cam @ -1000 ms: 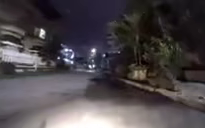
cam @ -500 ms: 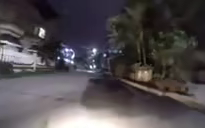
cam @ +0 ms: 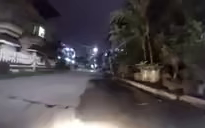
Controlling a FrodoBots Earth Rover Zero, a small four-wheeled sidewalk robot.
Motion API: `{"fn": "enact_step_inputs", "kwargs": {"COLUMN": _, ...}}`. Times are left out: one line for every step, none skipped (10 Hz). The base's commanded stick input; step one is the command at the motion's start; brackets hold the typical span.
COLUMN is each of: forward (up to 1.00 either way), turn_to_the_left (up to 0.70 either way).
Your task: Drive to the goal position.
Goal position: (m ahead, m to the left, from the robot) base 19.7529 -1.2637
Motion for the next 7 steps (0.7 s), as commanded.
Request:
{"fn": "enact_step_inputs", "kwargs": {"forward": 0.7, "turn_to_the_left": 0.0}}
{"fn": "enact_step_inputs", "kwargs": {"forward": 0.7, "turn_to_the_left": 0.0}}
{"fn": "enact_step_inputs", "kwargs": {"forward": 0.7, "turn_to_the_left": 0.0}}
{"fn": "enact_step_inputs", "kwargs": {"forward": 0.7, "turn_to_the_left": 0.0}}
{"fn": "enact_step_inputs", "kwargs": {"forward": 0.7, "turn_to_the_left": 0.0}}
{"fn": "enact_step_inputs", "kwargs": {"forward": 0.7, "turn_to_the_left": 0.0}}
{"fn": "enact_step_inputs", "kwargs": {"forward": 0.7, "turn_to_the_left": 0.0}}
